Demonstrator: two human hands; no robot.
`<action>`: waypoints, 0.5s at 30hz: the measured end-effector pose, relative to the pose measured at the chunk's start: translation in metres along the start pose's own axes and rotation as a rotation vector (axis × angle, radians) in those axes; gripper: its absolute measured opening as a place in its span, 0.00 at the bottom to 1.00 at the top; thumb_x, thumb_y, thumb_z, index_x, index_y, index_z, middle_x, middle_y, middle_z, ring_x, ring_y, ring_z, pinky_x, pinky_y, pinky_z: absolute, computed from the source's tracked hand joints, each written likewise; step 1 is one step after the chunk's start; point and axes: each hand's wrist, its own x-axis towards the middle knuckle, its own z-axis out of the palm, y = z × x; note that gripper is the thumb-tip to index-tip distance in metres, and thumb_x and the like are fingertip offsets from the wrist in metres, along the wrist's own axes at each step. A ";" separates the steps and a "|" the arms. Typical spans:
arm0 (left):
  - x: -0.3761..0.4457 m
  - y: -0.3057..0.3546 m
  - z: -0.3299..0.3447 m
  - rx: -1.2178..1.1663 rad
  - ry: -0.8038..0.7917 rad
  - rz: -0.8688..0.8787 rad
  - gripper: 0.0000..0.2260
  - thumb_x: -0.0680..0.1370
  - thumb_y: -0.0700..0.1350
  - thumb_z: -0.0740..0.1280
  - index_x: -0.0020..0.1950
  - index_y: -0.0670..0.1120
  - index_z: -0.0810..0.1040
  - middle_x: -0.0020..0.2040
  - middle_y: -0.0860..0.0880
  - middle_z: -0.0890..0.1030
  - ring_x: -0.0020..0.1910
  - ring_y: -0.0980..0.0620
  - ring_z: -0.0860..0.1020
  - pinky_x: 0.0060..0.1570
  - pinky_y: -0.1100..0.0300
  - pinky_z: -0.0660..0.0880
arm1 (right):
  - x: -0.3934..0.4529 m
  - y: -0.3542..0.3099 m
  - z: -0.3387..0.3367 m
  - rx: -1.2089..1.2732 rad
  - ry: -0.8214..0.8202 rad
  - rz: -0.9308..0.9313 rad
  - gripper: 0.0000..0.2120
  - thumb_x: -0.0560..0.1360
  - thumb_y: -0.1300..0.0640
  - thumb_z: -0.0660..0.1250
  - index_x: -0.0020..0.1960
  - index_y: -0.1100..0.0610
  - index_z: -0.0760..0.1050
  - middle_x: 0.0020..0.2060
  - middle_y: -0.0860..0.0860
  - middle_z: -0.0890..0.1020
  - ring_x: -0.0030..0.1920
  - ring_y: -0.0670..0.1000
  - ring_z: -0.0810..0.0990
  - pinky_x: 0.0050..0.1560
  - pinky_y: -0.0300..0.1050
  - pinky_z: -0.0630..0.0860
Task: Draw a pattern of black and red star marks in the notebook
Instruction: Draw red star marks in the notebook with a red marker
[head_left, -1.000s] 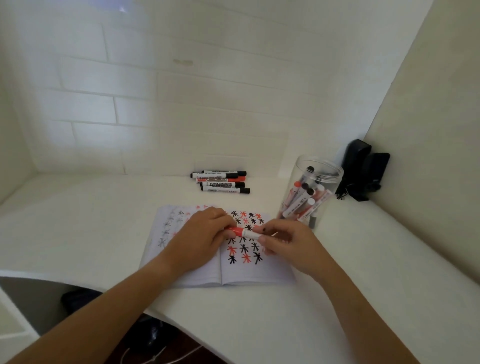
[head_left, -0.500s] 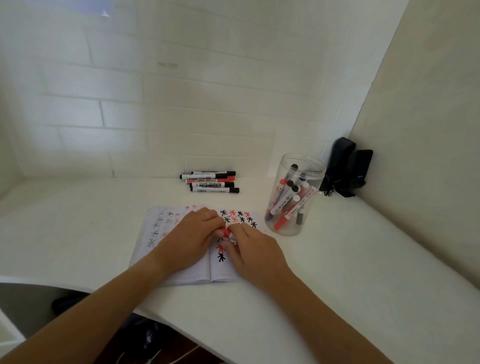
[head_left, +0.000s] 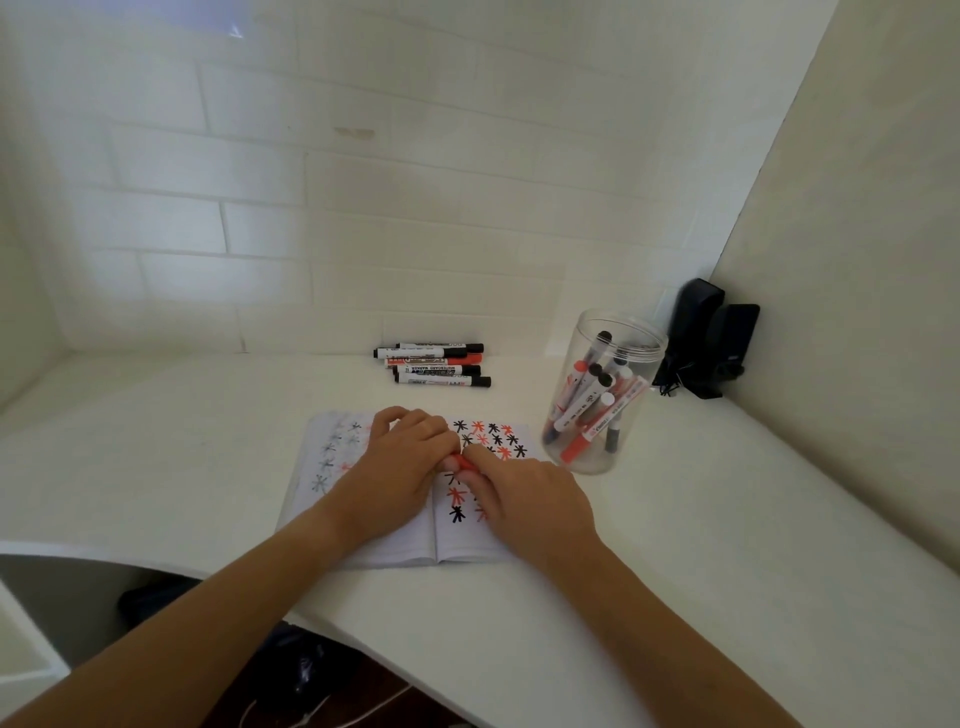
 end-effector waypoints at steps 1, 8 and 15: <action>0.000 -0.001 0.001 0.008 -0.013 0.009 0.09 0.81 0.42 0.57 0.51 0.52 0.75 0.50 0.56 0.77 0.54 0.54 0.74 0.64 0.56 0.57 | -0.001 0.002 0.000 -0.009 -0.004 -0.002 0.19 0.85 0.38 0.48 0.59 0.45 0.75 0.30 0.48 0.82 0.27 0.53 0.80 0.25 0.44 0.72; 0.000 -0.005 0.006 0.007 -0.088 -0.238 0.17 0.81 0.58 0.50 0.57 0.56 0.76 0.58 0.58 0.77 0.65 0.57 0.72 0.74 0.54 0.49 | -0.008 0.016 -0.022 0.535 -0.072 0.336 0.17 0.86 0.54 0.55 0.74 0.44 0.61 0.39 0.47 0.78 0.36 0.50 0.79 0.37 0.51 0.77; 0.002 -0.006 0.008 -0.022 -0.272 -0.318 0.25 0.78 0.64 0.45 0.69 0.62 0.70 0.78 0.58 0.63 0.81 0.57 0.49 0.78 0.44 0.39 | -0.004 0.031 -0.039 1.295 -0.030 0.618 0.21 0.83 0.71 0.53 0.62 0.56 0.79 0.53 0.56 0.85 0.49 0.57 0.86 0.51 0.51 0.84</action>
